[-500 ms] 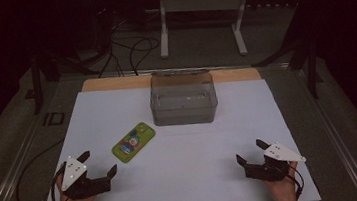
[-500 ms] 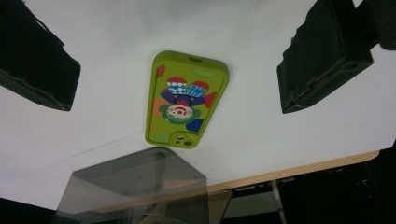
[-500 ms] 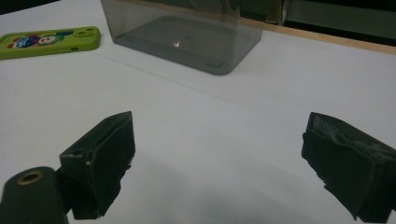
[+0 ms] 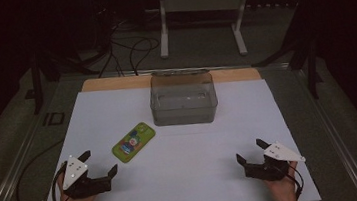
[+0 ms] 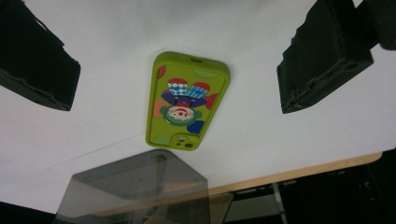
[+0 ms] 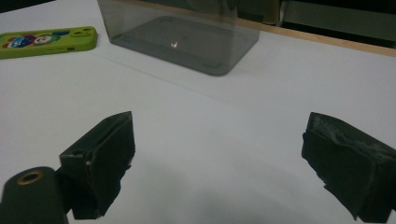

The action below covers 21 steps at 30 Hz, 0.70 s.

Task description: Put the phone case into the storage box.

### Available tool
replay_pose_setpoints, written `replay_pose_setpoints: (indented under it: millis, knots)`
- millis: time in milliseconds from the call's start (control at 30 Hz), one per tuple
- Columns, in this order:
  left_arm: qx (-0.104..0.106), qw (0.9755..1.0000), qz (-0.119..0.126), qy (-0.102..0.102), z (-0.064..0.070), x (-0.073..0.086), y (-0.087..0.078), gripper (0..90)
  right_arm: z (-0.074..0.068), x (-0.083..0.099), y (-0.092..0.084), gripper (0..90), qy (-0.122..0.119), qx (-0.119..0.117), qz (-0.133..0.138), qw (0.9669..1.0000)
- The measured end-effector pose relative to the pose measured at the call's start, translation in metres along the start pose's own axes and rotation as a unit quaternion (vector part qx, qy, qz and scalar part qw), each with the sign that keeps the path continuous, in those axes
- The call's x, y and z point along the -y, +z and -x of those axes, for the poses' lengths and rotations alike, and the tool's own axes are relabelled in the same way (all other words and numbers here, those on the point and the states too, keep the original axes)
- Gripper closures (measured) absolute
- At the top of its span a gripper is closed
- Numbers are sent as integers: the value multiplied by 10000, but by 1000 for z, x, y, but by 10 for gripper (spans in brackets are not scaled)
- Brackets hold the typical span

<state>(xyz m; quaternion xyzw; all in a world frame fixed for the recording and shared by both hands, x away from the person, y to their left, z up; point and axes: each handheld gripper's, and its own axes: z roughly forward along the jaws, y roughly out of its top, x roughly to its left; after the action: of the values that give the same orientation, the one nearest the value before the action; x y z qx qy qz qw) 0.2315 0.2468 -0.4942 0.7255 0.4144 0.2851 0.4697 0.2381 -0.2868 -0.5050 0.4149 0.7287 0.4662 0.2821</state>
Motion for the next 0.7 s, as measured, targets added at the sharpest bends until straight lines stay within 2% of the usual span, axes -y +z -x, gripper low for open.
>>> replay_pose_setpoints:
  millis: [400,700]
  knots:
    - [-144,9999,57,-34,-3,-6,-1,0,-1,0,3,95,9,5,13,10000]
    - [-114,9999,-2,14,-4,-17,-1,0,-1,0,3,95,35,8,30,10000]
